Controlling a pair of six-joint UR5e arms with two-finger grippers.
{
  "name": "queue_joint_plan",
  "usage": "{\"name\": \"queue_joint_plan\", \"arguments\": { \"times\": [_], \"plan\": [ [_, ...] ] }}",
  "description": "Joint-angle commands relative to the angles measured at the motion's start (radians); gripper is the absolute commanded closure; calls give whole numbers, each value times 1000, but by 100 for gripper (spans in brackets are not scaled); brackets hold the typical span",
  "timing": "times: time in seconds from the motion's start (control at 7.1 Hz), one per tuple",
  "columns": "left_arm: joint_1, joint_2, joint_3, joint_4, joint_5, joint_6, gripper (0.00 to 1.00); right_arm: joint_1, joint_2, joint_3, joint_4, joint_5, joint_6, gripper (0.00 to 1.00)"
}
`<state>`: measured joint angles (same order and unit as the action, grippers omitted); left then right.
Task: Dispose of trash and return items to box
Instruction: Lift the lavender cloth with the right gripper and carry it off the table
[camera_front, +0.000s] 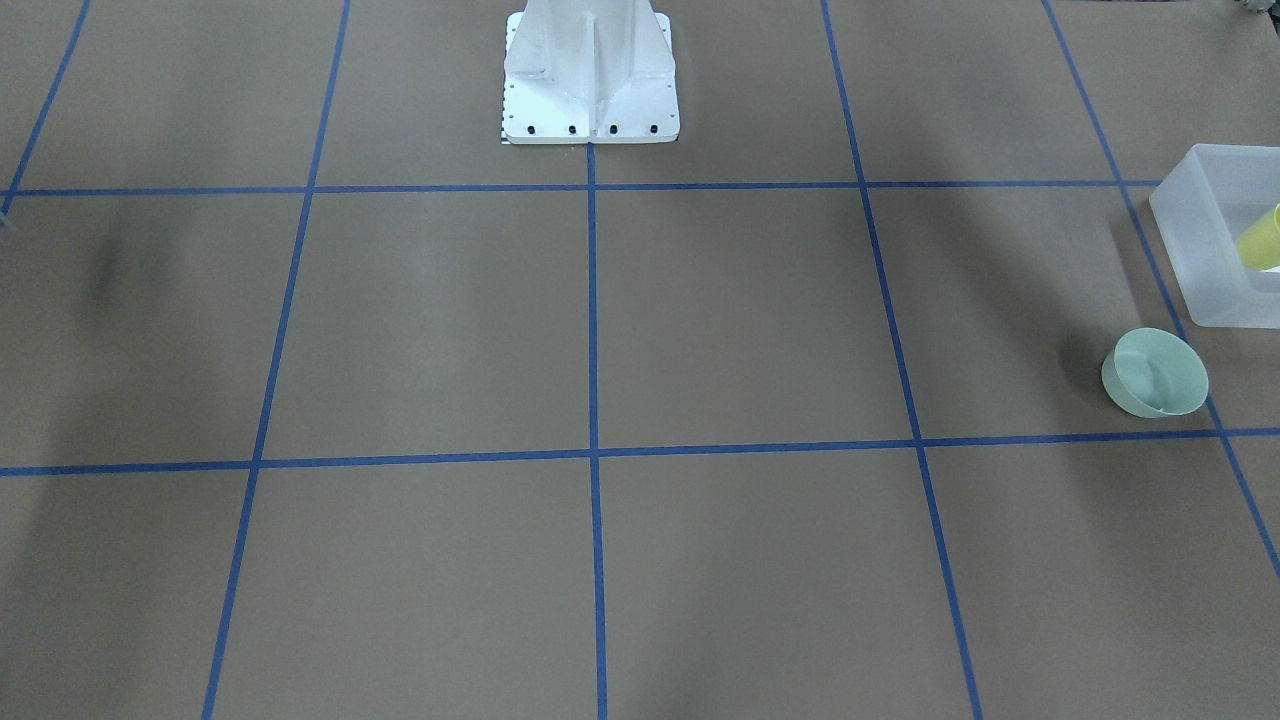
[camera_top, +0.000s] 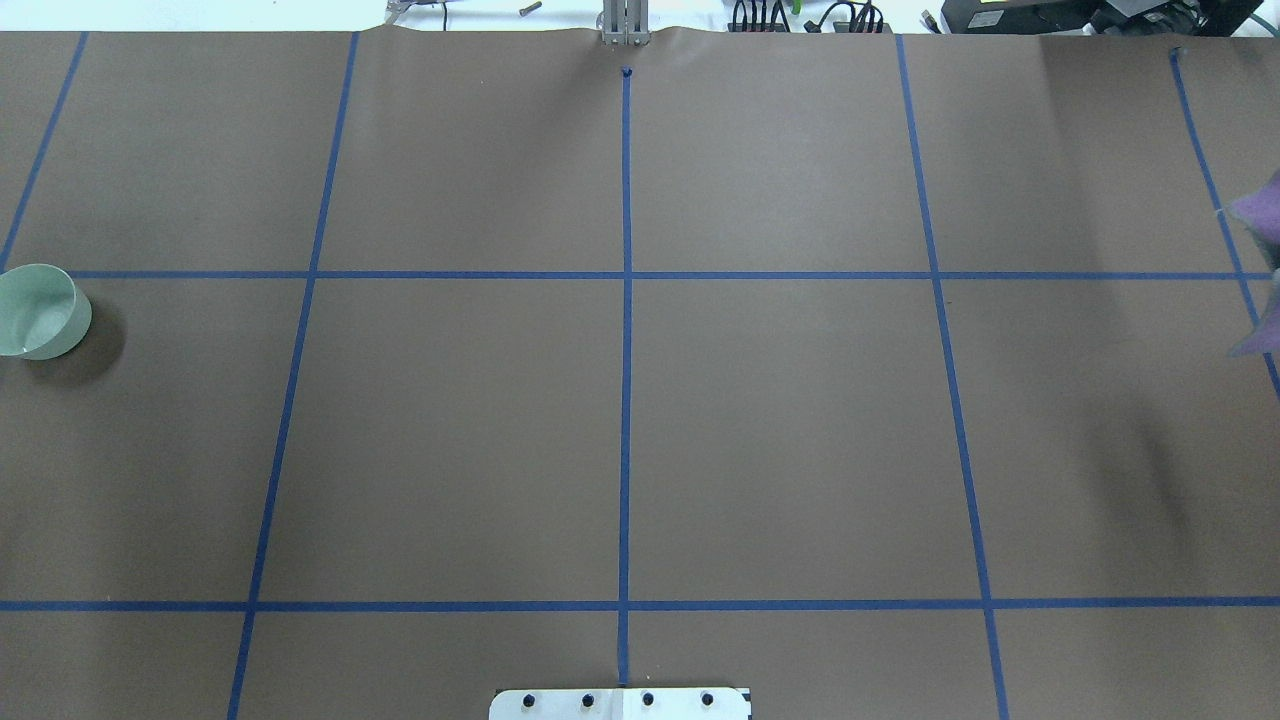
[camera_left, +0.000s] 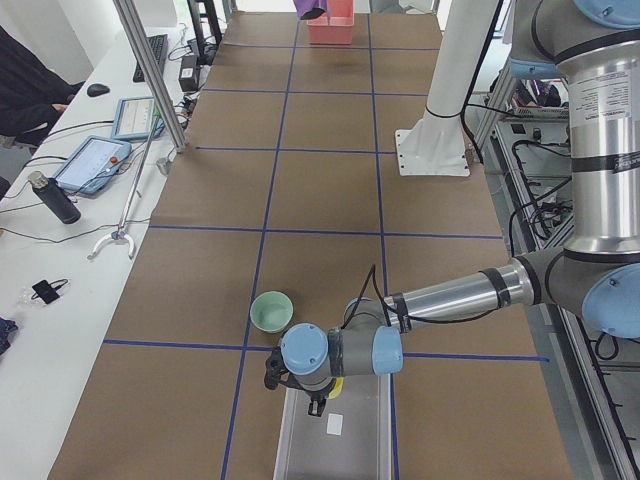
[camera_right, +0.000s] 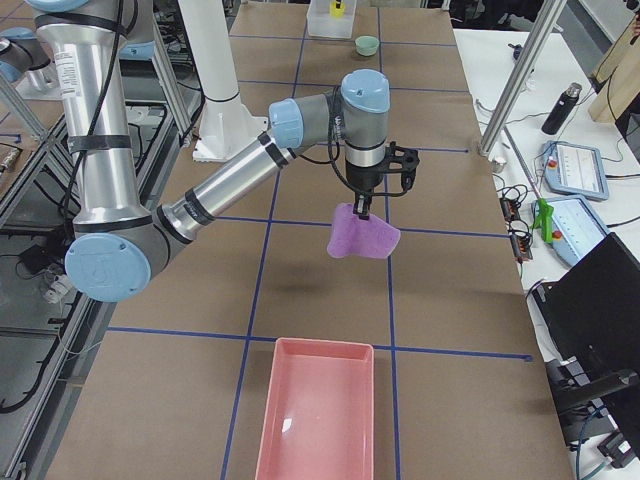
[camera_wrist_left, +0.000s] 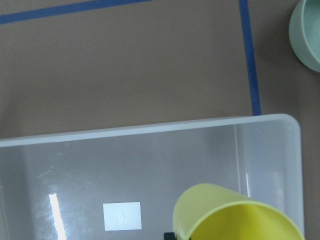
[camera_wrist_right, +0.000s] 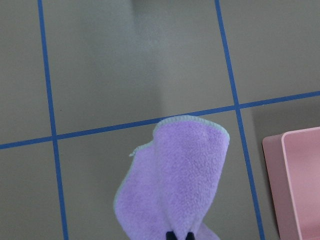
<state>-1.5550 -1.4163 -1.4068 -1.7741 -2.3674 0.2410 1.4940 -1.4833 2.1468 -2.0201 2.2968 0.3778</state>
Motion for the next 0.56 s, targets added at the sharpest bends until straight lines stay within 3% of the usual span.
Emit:
{"name": "queue_joint_plan", "arguments": {
  "times": [0.0, 0.14, 0.42],
  "plan": [
    [4, -12, 6, -31, -36, 3, 2, 32, -25, 7, 0, 0, -52, 100],
    [4, -10, 6, -141, -32, -2, 1, 43, -26, 5, -2, 0, -59, 100],
    [-3, -27, -59, -150, -38, -2, 1, 109, -60, -7, -2, -7, -182, 100]
  ]
}}
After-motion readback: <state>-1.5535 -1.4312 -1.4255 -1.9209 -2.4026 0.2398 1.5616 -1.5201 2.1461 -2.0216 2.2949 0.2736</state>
